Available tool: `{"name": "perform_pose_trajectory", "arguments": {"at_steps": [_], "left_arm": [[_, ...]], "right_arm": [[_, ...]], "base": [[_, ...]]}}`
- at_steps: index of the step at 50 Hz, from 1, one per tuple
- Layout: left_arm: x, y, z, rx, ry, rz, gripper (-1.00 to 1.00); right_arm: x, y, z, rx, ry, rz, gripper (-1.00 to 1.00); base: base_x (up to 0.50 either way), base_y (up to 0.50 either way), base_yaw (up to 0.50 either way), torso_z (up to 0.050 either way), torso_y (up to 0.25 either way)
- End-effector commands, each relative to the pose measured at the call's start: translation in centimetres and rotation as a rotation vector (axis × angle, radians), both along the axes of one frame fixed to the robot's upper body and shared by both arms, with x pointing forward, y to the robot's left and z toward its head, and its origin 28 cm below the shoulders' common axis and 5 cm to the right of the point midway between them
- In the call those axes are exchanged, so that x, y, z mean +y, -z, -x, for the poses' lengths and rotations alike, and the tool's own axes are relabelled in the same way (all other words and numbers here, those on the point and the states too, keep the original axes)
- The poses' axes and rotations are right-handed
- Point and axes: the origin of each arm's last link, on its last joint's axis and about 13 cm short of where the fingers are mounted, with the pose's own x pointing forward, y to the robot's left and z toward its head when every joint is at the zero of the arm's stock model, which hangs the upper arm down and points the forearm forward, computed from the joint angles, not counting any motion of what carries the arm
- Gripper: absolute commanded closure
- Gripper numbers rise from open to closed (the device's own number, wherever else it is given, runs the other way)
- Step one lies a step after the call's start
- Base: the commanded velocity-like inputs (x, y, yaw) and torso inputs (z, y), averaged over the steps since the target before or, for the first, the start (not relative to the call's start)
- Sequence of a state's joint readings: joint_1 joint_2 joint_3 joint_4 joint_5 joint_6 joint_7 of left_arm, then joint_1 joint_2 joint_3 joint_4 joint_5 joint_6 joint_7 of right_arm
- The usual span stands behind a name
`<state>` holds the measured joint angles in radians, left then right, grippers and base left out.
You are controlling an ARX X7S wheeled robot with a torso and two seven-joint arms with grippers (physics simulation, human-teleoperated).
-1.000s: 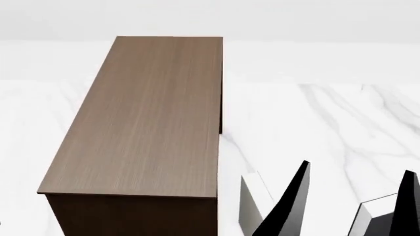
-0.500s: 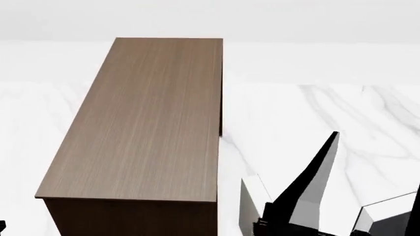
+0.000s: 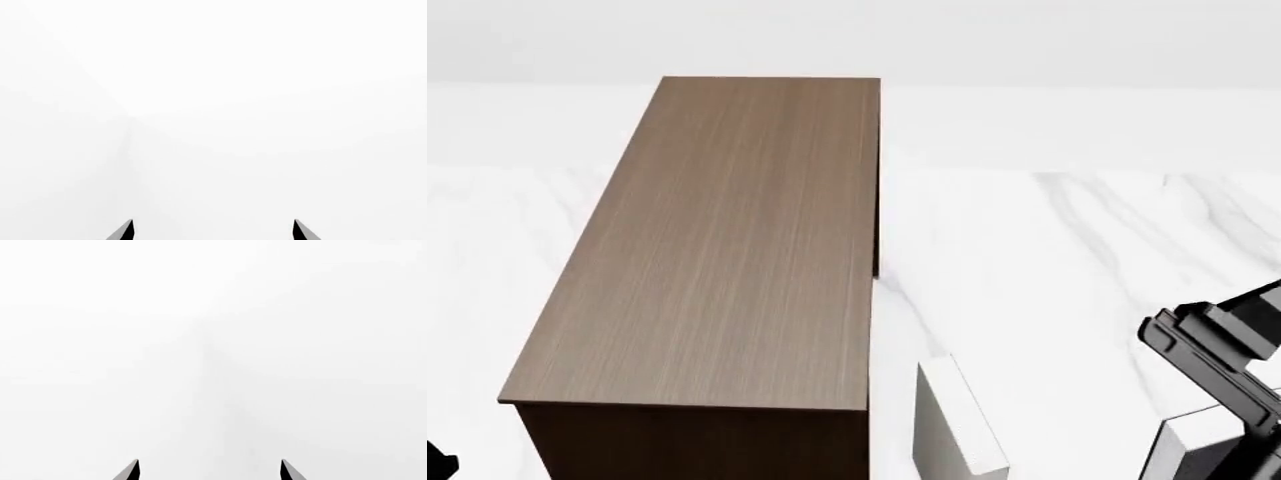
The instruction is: Pick up the book in the middle and place it on the cabinet shelf.
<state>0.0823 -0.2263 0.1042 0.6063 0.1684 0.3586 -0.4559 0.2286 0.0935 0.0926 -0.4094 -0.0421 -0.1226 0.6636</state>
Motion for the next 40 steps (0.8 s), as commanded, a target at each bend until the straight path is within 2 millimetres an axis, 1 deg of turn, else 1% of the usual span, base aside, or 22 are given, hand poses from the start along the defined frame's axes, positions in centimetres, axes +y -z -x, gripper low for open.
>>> {"name": "perform_pose_trajectory", "arguments": {"at_steps": [1, 4, 6, 7, 18, 19, 21, 27, 33, 40], "left_arm": [[0.2, 0.1, 0.0, 0.009, -0.002, -0.006, -1.00], [0.2, 0.1, 0.0, 0.011, -0.001, -0.007, -1.00], [0.2, 0.2, 0.0, 0.015, 0.000, -0.008, -1.00], [0.1, 0.2, 0.0, 0.017, 0.001, -0.007, -1.00], [0.1, 0.3, 0.0, 0.024, 0.006, -0.011, -1.00], [0.1, 0.4, -0.1, 0.026, 0.008, -0.011, -1.00], [0.0, 0.4, -0.1, 0.029, 0.010, -0.012, -1.00], [0.0, 0.6, -0.1, 0.033, 0.013, -0.013, -1.00], [0.0, 0.7, -0.1, 0.039, 0.016, -0.014, -1.00], [0.0, 0.7, -0.1, 0.045, 0.018, -0.015, -1.00]], "right_arm": [[-0.5, -0.1, -1.2, 0.075, 0.153, -0.060, -1.00], [-0.4, -0.1, -1.4, 0.088, 0.156, -0.057, -1.00], [-0.4, 0.0, -1.9, 0.142, 0.186, -0.077, -1.00], [-0.4, 0.1, -2.1, 0.163, 0.167, -0.095, -1.00], [-0.5, -0.3, -3.3, 0.194, 0.219, -0.119, -1.00], [-0.6, -0.5, -3.5, 0.193, 0.255, -0.136, -1.00], [-0.6, -0.7, -3.9, 0.197, 0.271, -0.146, -1.00], [-0.7, -0.6, -4.2, 0.207, 0.302, -0.157, -1.00], [-0.9, -0.1, -4.8, 0.301, 0.357, -0.231, -1.00], [-0.6, -0.8, -5.2, 0.329, 0.351, -0.279, -1.00]], "base": [[0.00, 0.00, 0.00, 0.000, 0.000], [0.00, 0.00, 0.00, 0.000, 0.000], [0.00, 0.00, 0.00, 0.000, 0.000], [0.00, 0.00, 0.00, 0.000, 0.000], [0.00, 0.00, 0.00, 0.000, 0.000], [0.00, 0.00, 0.00, 0.000, 0.000], [0.00, 0.00, 0.00, 0.000, 0.000], [0.00, 0.00, 0.00, 0.000, 0.000], [0.00, 0.00, 0.00, 0.000, 0.000], [0.00, 0.00, 0.00, 0.000, 0.000]]}}
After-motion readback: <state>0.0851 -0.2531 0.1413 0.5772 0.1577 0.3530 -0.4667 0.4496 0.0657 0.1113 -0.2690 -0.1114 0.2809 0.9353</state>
